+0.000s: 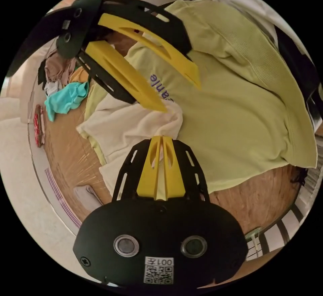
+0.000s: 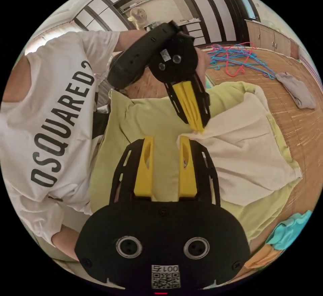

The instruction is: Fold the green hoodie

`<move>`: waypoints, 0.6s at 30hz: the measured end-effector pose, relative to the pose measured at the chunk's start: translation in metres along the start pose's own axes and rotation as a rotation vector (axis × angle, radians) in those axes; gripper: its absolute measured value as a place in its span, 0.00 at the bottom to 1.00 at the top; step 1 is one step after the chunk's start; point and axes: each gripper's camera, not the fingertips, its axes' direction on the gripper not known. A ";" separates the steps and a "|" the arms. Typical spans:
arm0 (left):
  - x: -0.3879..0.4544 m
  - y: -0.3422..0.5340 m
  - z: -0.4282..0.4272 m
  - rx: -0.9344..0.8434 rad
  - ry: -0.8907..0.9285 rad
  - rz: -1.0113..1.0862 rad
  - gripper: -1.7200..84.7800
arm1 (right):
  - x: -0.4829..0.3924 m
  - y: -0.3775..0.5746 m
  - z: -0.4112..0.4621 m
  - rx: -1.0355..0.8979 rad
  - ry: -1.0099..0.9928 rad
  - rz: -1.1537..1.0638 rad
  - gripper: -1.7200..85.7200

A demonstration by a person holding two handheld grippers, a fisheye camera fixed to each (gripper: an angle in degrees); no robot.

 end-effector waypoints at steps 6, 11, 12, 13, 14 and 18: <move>0.009 0.053 -0.019 0.063 -0.030 -0.341 0.01 | -0.001 -0.001 0.007 -0.078 0.225 0.003 0.19; 0.036 0.090 -0.016 0.082 -0.003 -0.578 0.01 | -0.006 -0.017 0.043 -0.251 0.309 -0.073 0.16; 0.045 0.096 -0.013 0.080 0.007 -0.611 0.01 | -0.008 -0.017 0.050 -0.295 0.375 -0.095 0.12; 0.049 0.099 -0.011 0.078 0.007 -0.627 0.01 | -0.010 -0.016 0.053 -0.310 0.411 -0.099 0.09; 0.056 0.105 -0.008 0.079 0.005 -0.662 0.01 | -0.015 -0.015 0.052 -0.310 0.450 -0.109 0.08; 0.074 0.123 0.009 0.052 0.077 -0.745 0.01 | -0.039 -0.002 0.037 -0.252 0.439 -0.091 0.07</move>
